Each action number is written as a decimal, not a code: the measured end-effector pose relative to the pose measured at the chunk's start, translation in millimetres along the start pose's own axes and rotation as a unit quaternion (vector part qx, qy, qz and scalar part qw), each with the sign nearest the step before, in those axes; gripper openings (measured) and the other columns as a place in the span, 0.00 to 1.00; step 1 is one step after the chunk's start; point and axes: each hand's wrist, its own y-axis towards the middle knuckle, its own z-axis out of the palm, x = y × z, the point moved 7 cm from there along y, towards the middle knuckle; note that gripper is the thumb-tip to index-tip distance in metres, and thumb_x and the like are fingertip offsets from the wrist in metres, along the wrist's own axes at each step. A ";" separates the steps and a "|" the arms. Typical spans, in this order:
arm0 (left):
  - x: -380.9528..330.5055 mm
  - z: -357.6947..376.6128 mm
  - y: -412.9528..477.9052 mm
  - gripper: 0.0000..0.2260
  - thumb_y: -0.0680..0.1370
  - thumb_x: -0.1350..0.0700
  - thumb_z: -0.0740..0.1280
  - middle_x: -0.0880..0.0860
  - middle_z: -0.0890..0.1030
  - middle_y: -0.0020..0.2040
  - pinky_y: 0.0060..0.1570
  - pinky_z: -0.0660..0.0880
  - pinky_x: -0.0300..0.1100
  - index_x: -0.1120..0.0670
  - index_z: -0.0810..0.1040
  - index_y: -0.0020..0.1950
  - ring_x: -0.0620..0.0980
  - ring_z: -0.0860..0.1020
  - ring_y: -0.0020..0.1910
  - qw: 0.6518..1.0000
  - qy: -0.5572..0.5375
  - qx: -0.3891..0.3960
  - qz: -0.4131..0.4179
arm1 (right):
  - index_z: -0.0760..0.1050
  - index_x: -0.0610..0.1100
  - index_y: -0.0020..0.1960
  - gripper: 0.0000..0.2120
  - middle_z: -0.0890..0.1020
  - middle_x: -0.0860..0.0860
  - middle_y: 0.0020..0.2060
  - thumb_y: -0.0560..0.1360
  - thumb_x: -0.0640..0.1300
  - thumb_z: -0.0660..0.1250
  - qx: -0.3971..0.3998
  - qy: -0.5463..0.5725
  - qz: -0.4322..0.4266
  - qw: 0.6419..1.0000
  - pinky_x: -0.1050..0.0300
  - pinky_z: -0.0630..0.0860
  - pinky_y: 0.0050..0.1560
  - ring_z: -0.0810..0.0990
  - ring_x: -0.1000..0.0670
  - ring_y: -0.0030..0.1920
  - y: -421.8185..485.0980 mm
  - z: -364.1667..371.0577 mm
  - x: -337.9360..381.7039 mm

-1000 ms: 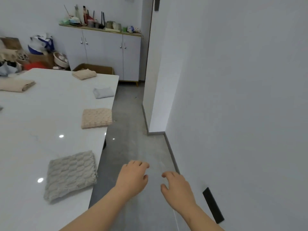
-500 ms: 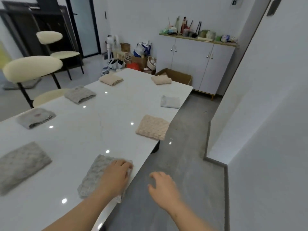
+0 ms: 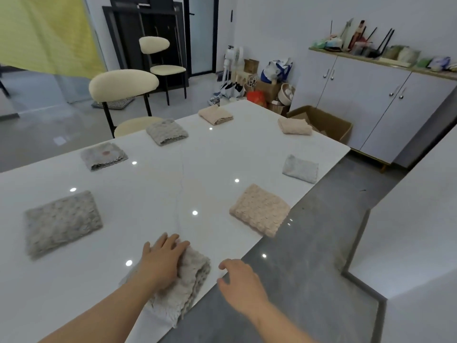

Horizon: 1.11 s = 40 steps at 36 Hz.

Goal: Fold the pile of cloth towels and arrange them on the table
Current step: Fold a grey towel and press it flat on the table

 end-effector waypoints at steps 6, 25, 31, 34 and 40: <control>6.7 0.1 24.2 0.25 0.75 0.55 0.59 0.50 0.59 0.72 0.67 0.58 0.50 0.44 0.58 0.72 0.53 0.57 0.72 0.996 0.009 0.067 0.055 | 0.64 0.48 0.69 0.19 0.68 0.51 0.68 0.79 0.46 0.54 0.010 -0.009 0.002 1.000 0.55 0.63 0.64 0.66 0.49 0.67 28.9 -4.6 7.1; 67.4 -25.1 66.6 0.10 0.76 0.52 0.65 0.54 0.77 0.46 0.36 0.72 0.39 0.56 0.69 0.50 0.49 0.75 0.41 0.835 -0.537 -0.019 -0.118 | 0.56 0.46 0.72 0.23 0.69 0.46 0.66 0.80 0.51 0.55 -0.089 0.260 0.128 0.953 0.59 0.65 0.62 0.69 0.49 0.66 88.4 -9.2 12.3; 62.9 -7.2 61.8 0.11 0.77 0.59 0.65 0.53 0.77 0.48 0.34 0.72 0.35 0.57 0.68 0.57 0.48 0.77 0.42 0.743 -0.651 0.031 -0.153 | 0.53 0.45 0.73 0.25 0.73 0.56 0.42 0.80 0.50 0.57 -0.059 0.353 0.162 0.920 0.72 0.65 0.36 0.72 0.59 0.42 97.9 -1.7 19.9; 63.9 -3.4 64.0 0.10 0.77 0.62 0.64 0.54 0.81 0.48 0.39 0.76 0.38 0.59 0.74 0.58 0.51 0.80 0.46 0.726 -0.668 0.097 -0.130 | 0.53 0.44 0.73 0.27 0.73 0.57 0.41 0.79 0.47 0.60 -0.052 0.363 0.165 0.916 0.72 0.67 0.34 0.73 0.59 0.42 101.6 5.3 21.8; 73.4 -0.8 64.1 0.09 0.74 0.56 0.69 0.54 0.82 0.46 0.41 0.78 0.41 0.60 0.78 0.51 0.51 0.81 0.45 0.806 -0.577 0.053 -0.126 | 0.61 0.44 0.70 0.21 0.71 0.57 0.39 0.79 0.41 0.60 -0.081 0.340 0.168 0.922 0.79 0.67 0.30 0.70 0.62 0.38 98.9 4.0 8.9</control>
